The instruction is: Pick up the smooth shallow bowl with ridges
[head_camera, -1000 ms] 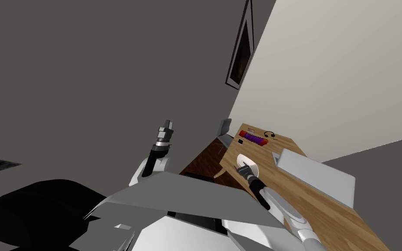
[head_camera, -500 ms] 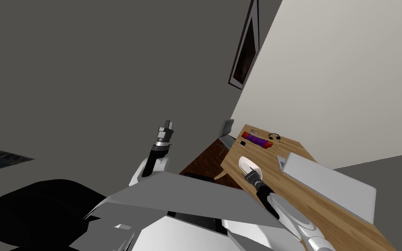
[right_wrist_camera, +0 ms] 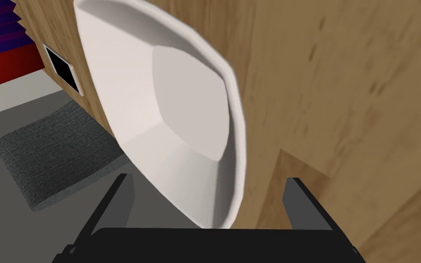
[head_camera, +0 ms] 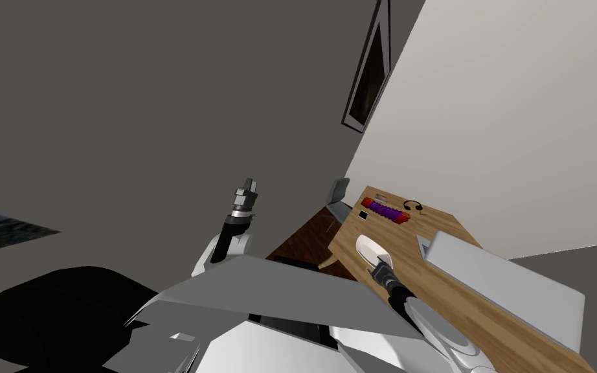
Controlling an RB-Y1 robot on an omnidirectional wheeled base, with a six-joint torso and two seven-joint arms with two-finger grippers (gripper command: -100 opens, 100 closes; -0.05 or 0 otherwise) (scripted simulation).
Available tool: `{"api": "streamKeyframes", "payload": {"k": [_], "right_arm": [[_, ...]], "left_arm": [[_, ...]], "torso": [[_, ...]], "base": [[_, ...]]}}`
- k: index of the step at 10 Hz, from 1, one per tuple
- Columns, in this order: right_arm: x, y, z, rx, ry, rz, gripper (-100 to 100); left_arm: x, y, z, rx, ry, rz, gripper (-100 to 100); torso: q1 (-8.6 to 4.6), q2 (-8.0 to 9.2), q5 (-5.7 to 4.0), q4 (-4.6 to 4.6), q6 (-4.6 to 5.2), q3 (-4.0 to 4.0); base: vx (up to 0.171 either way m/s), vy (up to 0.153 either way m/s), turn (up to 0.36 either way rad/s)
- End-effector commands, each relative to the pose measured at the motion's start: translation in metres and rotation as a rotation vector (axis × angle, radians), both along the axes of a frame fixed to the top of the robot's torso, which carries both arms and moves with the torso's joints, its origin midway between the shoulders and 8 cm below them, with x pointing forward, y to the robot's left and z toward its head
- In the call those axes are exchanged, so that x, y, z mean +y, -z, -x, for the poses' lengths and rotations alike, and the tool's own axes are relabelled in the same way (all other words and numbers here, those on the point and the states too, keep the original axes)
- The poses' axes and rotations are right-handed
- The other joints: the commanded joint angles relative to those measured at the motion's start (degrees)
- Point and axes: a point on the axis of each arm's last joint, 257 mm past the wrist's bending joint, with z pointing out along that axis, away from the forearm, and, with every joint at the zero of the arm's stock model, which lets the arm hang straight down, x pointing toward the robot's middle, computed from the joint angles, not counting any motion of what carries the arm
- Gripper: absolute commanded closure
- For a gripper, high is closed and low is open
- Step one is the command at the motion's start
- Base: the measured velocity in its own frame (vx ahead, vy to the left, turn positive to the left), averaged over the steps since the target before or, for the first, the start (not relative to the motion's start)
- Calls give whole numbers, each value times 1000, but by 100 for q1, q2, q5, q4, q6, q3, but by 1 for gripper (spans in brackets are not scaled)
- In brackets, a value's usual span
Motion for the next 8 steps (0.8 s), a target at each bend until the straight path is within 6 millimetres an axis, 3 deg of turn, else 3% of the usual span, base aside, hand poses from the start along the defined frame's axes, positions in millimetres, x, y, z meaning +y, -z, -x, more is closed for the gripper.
{"api": "streamKeyframes", "payload": {"k": [1,2,3,4,8], "right_arm": [[-7,13,20,48,-10,34,-100],[-2,7,12,28,-6,21,-100],[-3,8,13,32,-7,25,0],[-14,11,14,32,30,25,-100],[-35,18,18,34,104,24,-100]], "left_arm": [[0,0,0,0,0,0,0],[0,0,0,0,0,0,0],[0,0,0,0,0,0,0],[0,0,0,0,0,0,0],[0,0,0,0,0,0,0]], "torso": [[0,0,0,0,0,0],[0,0,0,0,1,0],[4,2,1,1,0,1],[7,4,2,1,0,2],[5,35,1,8,-1,21]], "base": [[15,-19,42],[6,-9,6],[0,0,0],[-50,-13,237],[-87,-8,222]]}}
